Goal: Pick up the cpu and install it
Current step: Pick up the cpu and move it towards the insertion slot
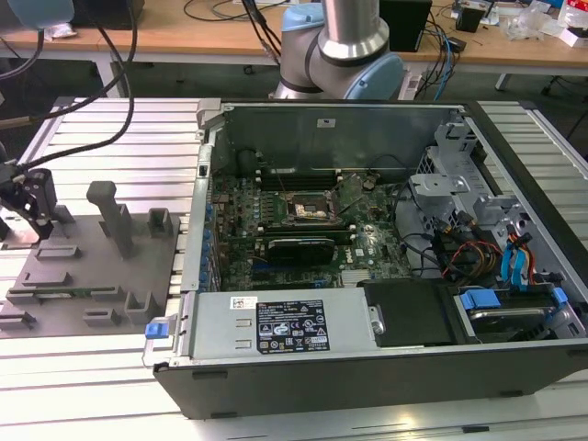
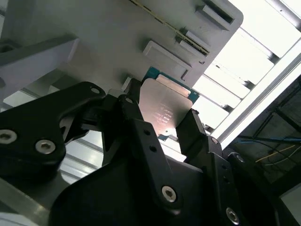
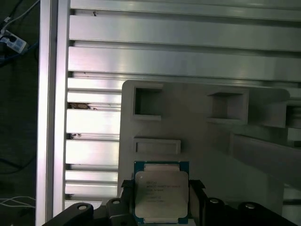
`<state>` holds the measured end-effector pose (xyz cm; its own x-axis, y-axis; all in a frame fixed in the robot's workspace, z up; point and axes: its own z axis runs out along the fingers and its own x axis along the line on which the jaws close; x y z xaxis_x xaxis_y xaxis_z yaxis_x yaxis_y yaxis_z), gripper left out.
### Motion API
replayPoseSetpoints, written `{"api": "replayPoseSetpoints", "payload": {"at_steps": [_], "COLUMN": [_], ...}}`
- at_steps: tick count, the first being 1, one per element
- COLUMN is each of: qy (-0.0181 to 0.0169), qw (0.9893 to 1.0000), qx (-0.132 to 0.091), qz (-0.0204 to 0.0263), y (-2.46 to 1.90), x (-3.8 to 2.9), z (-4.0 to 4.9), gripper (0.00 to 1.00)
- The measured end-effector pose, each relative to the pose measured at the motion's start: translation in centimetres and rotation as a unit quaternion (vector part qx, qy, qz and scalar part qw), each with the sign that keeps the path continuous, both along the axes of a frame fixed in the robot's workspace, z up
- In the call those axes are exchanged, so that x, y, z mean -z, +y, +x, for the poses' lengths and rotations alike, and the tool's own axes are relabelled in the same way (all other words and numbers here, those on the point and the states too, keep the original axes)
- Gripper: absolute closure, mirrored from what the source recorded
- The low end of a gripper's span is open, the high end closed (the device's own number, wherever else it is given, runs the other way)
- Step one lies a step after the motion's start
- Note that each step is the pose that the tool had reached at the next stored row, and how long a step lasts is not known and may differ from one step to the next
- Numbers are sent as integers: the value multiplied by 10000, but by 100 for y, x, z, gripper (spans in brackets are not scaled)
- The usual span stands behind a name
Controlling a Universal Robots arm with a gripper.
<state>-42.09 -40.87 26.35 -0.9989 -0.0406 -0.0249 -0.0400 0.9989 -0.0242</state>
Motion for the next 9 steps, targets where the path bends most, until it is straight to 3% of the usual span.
{"api": "replayPoseSetpoints", "payload": {"at_steps": [9], "qy": [0], "qw": [10000], "qx": [0], "qz": [-1], "y": [0], "x": [-111], "z": [0], "gripper": [45]}}
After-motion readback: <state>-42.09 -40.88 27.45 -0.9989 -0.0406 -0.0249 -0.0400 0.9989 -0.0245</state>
